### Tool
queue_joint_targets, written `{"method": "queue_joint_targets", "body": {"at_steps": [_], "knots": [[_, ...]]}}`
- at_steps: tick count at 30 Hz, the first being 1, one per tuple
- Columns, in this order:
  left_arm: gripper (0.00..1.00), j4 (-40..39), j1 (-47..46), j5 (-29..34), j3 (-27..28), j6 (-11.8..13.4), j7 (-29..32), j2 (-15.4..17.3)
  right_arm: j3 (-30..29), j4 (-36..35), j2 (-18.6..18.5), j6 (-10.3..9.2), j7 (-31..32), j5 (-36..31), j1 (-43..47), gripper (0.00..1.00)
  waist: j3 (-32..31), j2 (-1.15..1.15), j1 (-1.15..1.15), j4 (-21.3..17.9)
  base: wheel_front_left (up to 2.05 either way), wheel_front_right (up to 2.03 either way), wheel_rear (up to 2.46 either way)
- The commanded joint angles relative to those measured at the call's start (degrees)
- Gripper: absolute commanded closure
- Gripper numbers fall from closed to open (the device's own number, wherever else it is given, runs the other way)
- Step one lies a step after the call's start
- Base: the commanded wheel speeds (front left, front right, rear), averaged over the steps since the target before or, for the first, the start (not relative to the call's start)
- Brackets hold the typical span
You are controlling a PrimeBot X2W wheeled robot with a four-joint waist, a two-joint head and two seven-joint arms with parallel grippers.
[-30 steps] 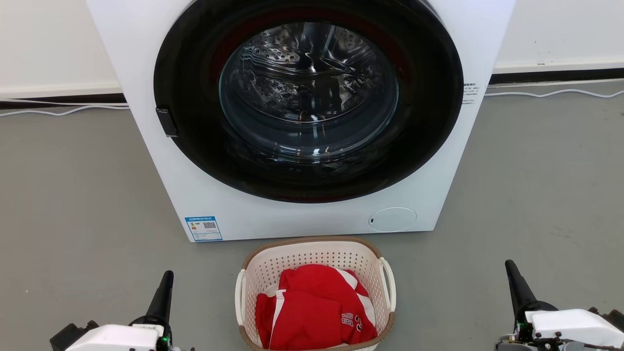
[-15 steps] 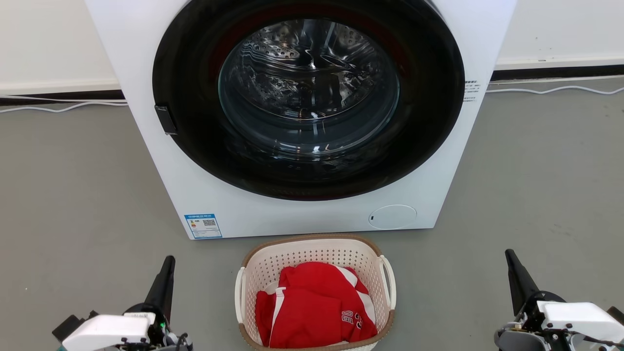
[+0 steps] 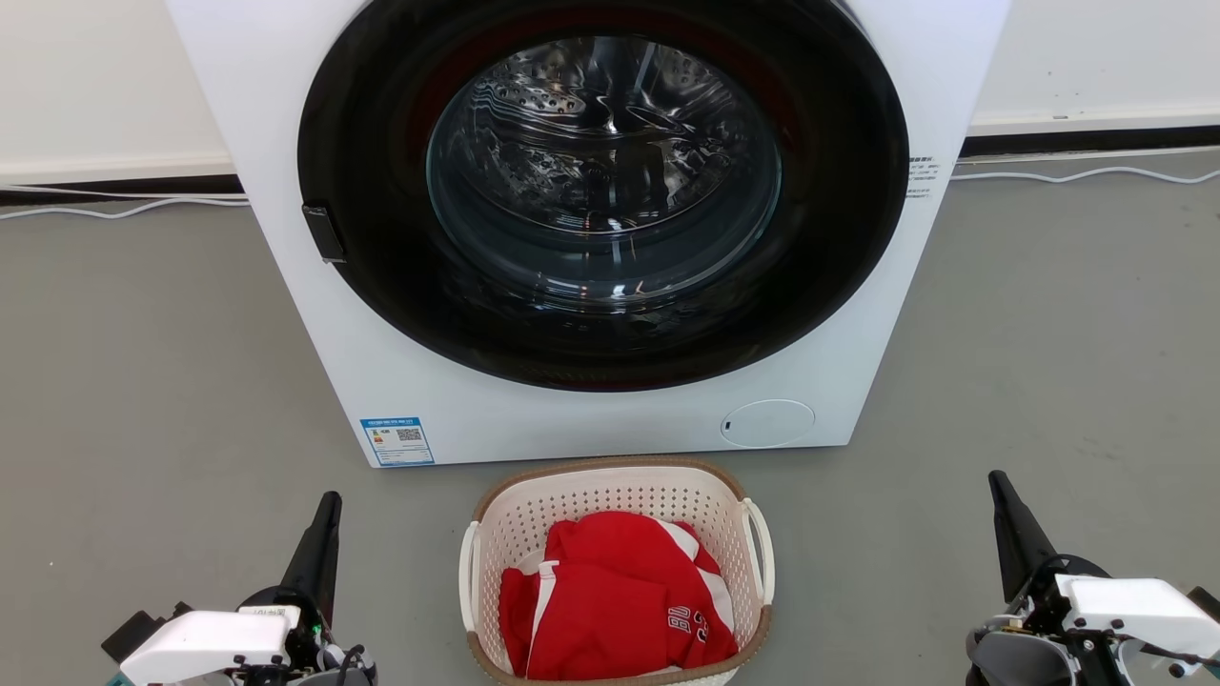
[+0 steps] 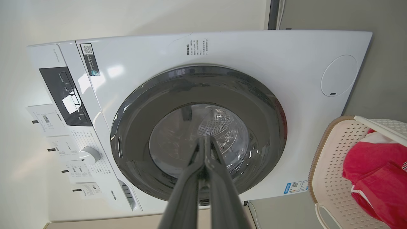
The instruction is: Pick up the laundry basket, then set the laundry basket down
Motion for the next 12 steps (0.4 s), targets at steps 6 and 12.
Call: {"method": "queue_joint_targets", "body": {"at_steps": [6,12], "knots": [[1.0,-1.6,-3.1,-0.3,1.7,-0.6,0.4,0.6,1.0,-1.6,-0.3,0.42,0.5,0.4,-2.4,1.0,0.0,0.0,0.0,0.0,0.0,0.0,0.0],[1.0,-1.6,-3.1,-0.3,1.7,-0.6,0.4,0.6,1.0,-1.6,-0.3,0.42,0.5,0.4,-2.4,1.0,0.0,0.0,0.0,0.0,0.0,0.0,0.0]]}}
